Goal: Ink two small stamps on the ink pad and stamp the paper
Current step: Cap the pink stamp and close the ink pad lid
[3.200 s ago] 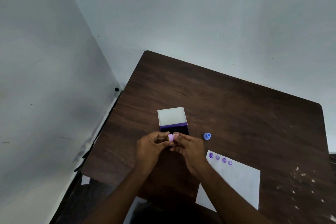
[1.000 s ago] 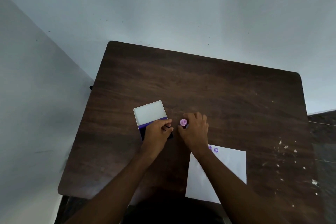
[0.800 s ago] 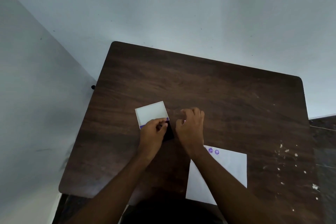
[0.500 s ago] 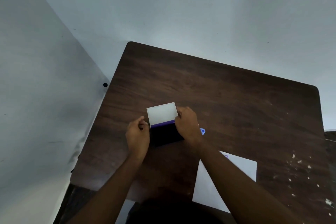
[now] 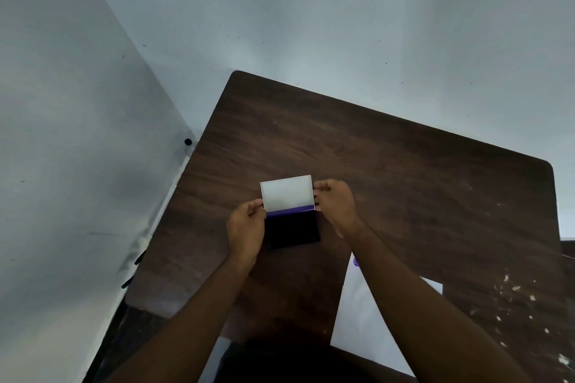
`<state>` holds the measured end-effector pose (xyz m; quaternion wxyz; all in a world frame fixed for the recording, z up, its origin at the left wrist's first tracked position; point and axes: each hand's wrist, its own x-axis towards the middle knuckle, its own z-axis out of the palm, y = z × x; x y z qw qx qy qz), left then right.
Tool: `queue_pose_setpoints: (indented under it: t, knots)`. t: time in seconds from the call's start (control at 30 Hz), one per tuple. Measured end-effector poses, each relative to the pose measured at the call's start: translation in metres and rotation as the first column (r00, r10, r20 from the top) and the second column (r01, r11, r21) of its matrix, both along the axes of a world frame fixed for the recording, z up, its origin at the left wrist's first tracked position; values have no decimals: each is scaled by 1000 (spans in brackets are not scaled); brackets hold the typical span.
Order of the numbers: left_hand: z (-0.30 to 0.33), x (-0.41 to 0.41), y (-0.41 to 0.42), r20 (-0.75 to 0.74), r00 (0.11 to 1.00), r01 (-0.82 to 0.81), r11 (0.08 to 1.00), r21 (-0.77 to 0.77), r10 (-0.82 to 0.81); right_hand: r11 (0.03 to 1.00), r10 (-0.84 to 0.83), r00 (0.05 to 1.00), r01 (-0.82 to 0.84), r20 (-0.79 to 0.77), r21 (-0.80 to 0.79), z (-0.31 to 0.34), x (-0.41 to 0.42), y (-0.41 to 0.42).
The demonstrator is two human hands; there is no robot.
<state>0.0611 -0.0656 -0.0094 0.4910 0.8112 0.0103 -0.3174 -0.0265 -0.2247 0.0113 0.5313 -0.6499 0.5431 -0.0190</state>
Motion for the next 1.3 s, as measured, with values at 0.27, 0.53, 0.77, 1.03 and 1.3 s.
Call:
queue_pose_setpoints:
  t: [0.27,0.53,0.77,1.03,1.3]
  knots:
    - [3,-4,20,1,998,-70,997,-23,70,935,-280,956,250,90,250,20,-11,-6]
    - [2,-11,36,24,999,41,997,72,-43,1000,0,995,3,-103,31,11,-24,4]
    - [-1,-13,35,58,991,104,970,220,-119,984,122,965,-147,-233,-97,11,-31,24]
    - [-7,-15,35,47,974,200,941,272,-221,943,213,902,-291,-375,-165,2,-26,34]
    - [-8,-14,34,36,975,201,936,290,-220,900,277,875,-381,-397,-213,0,-30,39]
